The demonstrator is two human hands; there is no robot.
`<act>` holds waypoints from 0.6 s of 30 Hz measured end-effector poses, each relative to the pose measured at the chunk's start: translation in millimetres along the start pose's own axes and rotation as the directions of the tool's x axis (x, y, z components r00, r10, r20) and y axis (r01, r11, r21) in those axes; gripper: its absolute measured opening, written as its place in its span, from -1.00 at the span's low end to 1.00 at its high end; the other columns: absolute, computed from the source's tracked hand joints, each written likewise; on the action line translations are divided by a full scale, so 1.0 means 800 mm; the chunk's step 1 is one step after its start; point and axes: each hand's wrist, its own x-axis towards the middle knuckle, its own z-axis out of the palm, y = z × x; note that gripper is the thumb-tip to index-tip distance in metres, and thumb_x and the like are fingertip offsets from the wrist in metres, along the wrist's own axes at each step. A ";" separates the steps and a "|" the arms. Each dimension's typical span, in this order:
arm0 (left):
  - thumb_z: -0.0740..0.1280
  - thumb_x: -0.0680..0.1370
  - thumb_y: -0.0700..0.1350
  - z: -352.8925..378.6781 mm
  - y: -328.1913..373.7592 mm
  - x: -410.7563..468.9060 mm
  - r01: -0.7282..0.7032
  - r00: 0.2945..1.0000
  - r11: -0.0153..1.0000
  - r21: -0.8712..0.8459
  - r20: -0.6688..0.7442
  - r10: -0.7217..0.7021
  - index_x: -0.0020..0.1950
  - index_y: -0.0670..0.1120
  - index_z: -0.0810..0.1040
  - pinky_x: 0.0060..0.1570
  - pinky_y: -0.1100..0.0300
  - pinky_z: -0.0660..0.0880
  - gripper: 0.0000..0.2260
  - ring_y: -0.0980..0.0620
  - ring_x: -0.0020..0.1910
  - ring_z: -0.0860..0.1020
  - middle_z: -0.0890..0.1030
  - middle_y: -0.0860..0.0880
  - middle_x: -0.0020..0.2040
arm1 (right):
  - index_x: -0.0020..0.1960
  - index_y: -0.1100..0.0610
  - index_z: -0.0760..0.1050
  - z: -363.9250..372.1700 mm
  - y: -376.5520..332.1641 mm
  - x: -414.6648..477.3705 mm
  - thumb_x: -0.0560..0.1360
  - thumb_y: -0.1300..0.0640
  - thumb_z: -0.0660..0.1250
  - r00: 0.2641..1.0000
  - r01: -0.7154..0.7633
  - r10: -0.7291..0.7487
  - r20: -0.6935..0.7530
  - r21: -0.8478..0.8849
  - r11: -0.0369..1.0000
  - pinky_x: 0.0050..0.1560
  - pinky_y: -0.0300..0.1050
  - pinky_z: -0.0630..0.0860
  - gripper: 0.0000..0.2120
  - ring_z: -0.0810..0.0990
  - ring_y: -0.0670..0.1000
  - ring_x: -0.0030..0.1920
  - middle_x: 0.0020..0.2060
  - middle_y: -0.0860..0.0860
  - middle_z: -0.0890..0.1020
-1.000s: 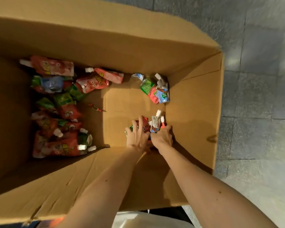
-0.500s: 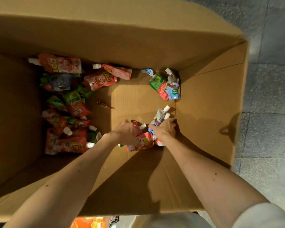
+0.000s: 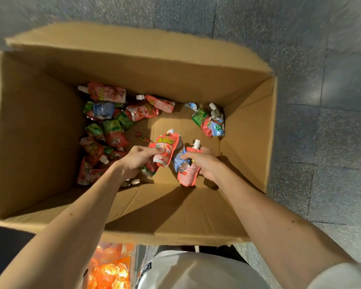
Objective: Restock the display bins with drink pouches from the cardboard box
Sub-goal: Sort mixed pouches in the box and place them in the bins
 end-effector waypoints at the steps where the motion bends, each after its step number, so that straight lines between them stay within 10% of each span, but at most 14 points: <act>1: 0.48 0.49 0.00 0.004 0.008 -0.013 -0.013 1.000 0.998 -0.067 -0.025 0.011 -0.17 -0.20 0.74 -0.09 0.05 0.50 -0.75 -0.18 -0.09 0.59 0.70 -0.22 -0.10 | 0.17 0.20 0.48 0.001 -0.010 -0.014 0.36 0.30 0.51 0.999 0.009 -0.011 0.037 0.039 0.999 -0.27 -0.14 0.53 -0.58 0.67 0.12 -0.10 0.00 0.18 0.67; 6: 0.34 0.56 0.11 0.022 0.042 -0.081 -0.136 0.990 0.922 -0.363 -0.021 0.138 0.28 -0.10 0.56 0.01 0.07 0.51 -0.61 -0.13 0.11 0.62 0.65 -0.19 0.20 | 0.20 0.21 0.46 0.003 -0.053 -0.084 0.46 0.32 0.42 0.973 0.035 -0.084 0.213 0.226 0.974 -0.15 0.02 0.62 -0.67 0.71 0.15 -0.13 -0.05 0.23 0.70; 12: 0.33 0.53 0.16 0.039 0.062 -0.219 -0.333 0.934 0.784 -0.524 -0.072 0.349 0.35 -0.07 0.52 0.31 -0.08 0.39 -0.52 -0.15 0.23 0.55 0.59 -0.18 0.31 | 0.02 0.15 0.48 0.008 -0.096 -0.211 0.53 0.27 0.31 0.896 0.293 -0.327 0.300 0.152 0.944 -0.33 -0.14 0.54 -0.91 0.62 0.03 -0.34 -0.19 0.13 0.64; 18: 0.18 0.62 0.05 0.047 0.032 -0.399 -0.616 0.780 0.590 -0.522 -0.300 0.549 0.02 -0.08 0.72 -0.18 0.15 0.56 -0.65 -0.01 -0.19 0.66 0.70 -0.12 -0.09 | -0.02 0.16 0.50 0.065 -0.104 -0.368 0.61 0.14 0.22 0.655 0.506 -0.493 0.573 0.153 0.849 -0.25 -0.13 0.59 -0.87 0.65 0.04 -0.30 -0.20 0.12 0.63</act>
